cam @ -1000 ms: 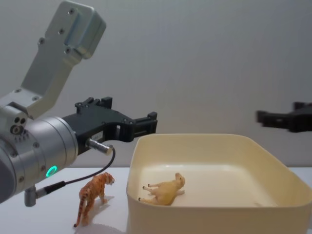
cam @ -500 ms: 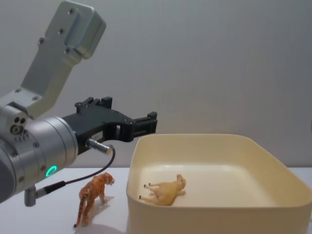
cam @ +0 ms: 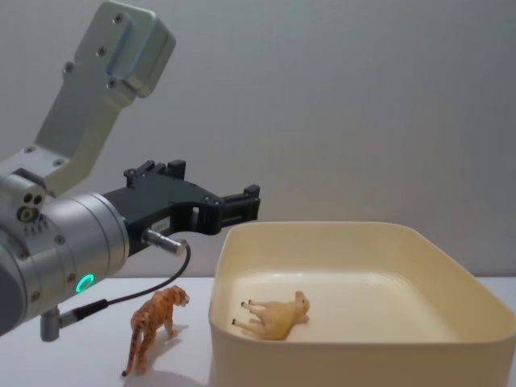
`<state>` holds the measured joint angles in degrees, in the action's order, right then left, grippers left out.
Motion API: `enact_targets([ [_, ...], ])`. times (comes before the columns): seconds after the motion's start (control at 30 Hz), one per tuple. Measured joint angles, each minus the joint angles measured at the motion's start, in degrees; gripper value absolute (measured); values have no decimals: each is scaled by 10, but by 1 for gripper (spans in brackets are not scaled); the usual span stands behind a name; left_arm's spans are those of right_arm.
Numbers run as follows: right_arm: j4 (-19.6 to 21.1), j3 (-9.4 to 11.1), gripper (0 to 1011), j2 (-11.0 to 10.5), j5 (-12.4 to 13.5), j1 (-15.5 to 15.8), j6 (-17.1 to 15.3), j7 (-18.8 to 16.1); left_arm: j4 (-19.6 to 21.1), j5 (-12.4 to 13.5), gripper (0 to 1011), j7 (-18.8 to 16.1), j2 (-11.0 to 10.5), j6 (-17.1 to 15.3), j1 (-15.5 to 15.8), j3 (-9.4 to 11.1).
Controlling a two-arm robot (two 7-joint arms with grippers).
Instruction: Pick up the toy alternately with two hands and place it into the central storage box.
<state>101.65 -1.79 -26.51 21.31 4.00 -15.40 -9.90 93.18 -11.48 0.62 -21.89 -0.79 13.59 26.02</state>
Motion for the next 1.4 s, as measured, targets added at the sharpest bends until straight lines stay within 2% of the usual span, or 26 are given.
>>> enact_targets([
  [0.23,-5,-2,1001,-1,-8,7,-7,1,0,0,1001,0,0,0,0,0],
  [0.47,-23,-11,1001,7,-22,-2,-12,-2,0,0,1001,0,0,0,0,0],
  [1.27,-133,-57,999,61,-92,-85,-15,-13,0,0,1001,0,0,0,0,0],
  [1.4,-145,-63,911,68,-100,-94,-15,-16,0,0,1001,0,0,0,0,0],
])
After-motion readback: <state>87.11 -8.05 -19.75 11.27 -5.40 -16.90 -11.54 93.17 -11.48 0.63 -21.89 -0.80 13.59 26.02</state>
